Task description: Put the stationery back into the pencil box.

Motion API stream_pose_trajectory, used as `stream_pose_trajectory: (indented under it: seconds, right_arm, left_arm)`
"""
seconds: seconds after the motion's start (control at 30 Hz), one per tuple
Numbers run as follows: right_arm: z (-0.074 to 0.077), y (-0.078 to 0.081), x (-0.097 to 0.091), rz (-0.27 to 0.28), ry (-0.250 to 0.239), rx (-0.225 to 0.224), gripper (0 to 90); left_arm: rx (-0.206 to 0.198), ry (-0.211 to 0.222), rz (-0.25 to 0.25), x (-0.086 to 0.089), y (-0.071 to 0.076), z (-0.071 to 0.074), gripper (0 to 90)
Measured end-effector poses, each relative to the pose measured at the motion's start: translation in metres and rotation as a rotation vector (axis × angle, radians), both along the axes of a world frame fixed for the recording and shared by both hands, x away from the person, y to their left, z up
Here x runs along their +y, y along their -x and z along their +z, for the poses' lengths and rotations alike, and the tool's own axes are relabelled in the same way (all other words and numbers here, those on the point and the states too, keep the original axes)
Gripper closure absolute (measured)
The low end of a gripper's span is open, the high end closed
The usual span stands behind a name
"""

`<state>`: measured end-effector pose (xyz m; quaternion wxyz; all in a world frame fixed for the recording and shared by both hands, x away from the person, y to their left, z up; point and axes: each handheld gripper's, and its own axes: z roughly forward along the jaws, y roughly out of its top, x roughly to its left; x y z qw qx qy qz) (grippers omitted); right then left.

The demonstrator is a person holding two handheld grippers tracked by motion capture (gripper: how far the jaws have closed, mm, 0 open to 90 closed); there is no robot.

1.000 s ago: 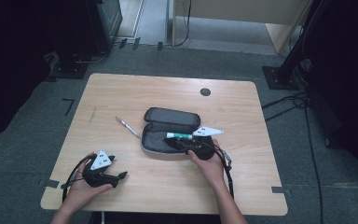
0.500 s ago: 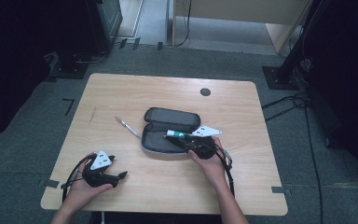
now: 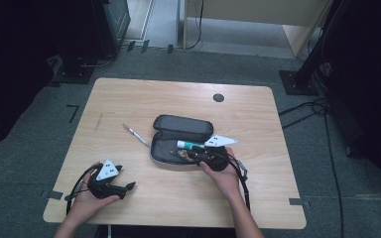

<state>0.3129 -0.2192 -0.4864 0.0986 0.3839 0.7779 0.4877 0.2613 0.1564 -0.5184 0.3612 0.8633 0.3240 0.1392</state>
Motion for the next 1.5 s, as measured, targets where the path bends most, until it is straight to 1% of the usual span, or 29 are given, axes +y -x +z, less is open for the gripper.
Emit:
stream_pose_trajectory:
  seconds: [0.07,0.17,0.2,0.33,0.4,0.47,0.6,0.63,0.7,0.73,0.8,0.83,0.87,0.9,0.93,1.03,1.13,1.17,1.2,1.23,1.3,1.43,1.5]
  right_arm:
    - [0.000,0.001,0.000,0.002,-0.003,0.003,65.4]
    - [-0.001,0.002,0.000,-0.003,0.009,0.000,65.9]
    - [0.000,0.004,-0.001,-0.011,0.003,0.002,66.5]
    - [0.004,0.007,-0.004,-0.026,-0.018,-0.017,66.1]
    - [0.007,0.010,-0.007,-0.030,-0.025,-0.031,64.2]
    - [0.009,0.014,-0.010,-0.041,-0.041,-0.041,61.5]
    - [0.012,0.022,-0.020,-0.092,-0.055,-0.060,53.8]
    - [0.012,0.025,-0.023,-0.106,-0.060,-0.063,51.5]
    - [0.012,0.030,-0.029,-0.145,-0.051,-0.074,46.6]
    - [0.012,0.033,-0.032,-0.158,-0.048,-0.075,45.5]
    - [0.012,0.037,-0.038,-0.192,-0.044,-0.077,40.6]
    - [0.011,0.039,-0.042,-0.209,-0.040,-0.079,38.7]
    - [0.011,0.041,-0.046,-0.229,-0.033,-0.079,33.9]
    - [0.010,0.043,-0.050,-0.266,-0.012,-0.075,28.4]
    - [0.009,0.044,-0.053,-0.286,0.000,-0.073,26.5]
    - [0.005,0.049,-0.063,-0.341,0.033,-0.052,16.7]
    - [0.001,0.052,-0.070,-0.372,0.062,-0.041,10.9]
    - [-0.001,0.052,-0.072,-0.381,0.070,-0.041,6.5]
    - [-0.002,0.053,-0.075,-0.391,0.077,-0.030,1.6]
    - [-0.003,0.054,-0.076,-0.398,0.083,-0.026,0.0]
    - [-0.006,0.056,-0.080,-0.422,0.103,-0.025,0.0]
    - [-0.013,0.059,-0.092,-0.458,0.147,-0.018,0.0]
    - [-0.016,0.061,-0.096,-0.474,0.176,-0.018,0.0]
  left_arm:
    - [-0.001,0.001,0.000,0.000,0.000,0.000,18.5]
    - [0.000,0.000,0.002,0.000,0.000,0.000,18.6]
    - [0.000,0.000,0.004,0.000,0.000,0.000,18.7]
    - [0.006,0.011,0.013,0.002,-0.002,0.001,20.1]
    - [0.008,0.026,0.029,0.003,-0.003,0.001,22.4]
    - [0.003,0.028,0.036,0.003,-0.004,0.001,23.9]
    - [-0.011,0.038,0.058,0.003,-0.006,0.004,25.2]
    - [-0.012,0.048,0.070,0.004,-0.007,0.005,26.0]
    - [-0.007,0.064,0.100,0.005,-0.010,0.008,28.9]
    - [-0.012,0.058,0.115,0.005,-0.011,0.008,29.4]
    - [-0.021,0.054,0.149,0.006,-0.015,0.011,30.5]
    - [-0.020,0.063,0.162,0.007,-0.017,0.012,30.6]
    - [-0.020,0.070,0.178,0.008,-0.020,0.014,31.0]
    - [-0.017,0.074,0.188,0.008,-0.022,0.016,31.4]
    - [-0.015,0.078,0.198,0.008,-0.024,0.017,31.4]
    - [-0.014,0.069,0.232,0.006,-0.032,0.021,32.1]
    - [-0.010,0.066,0.279,0.003,-0.040,0.023,32.1]
    - [-0.004,0.074,0.307,0.001,-0.043,0.024,32.0]
    - [-0.001,0.087,0.323,0.001,-0.045,0.025,31.8]
    - [0.008,0.096,0.342,0.000,-0.048,0.025,32.1]
    - [0.015,0.087,0.373,-0.001,-0.054,0.026,32.2]
    - [0.017,0.060,0.397,-0.004,-0.062,0.028,32.1]
    - [0.019,0.057,0.405,-0.006,-0.066,0.029,32.1]
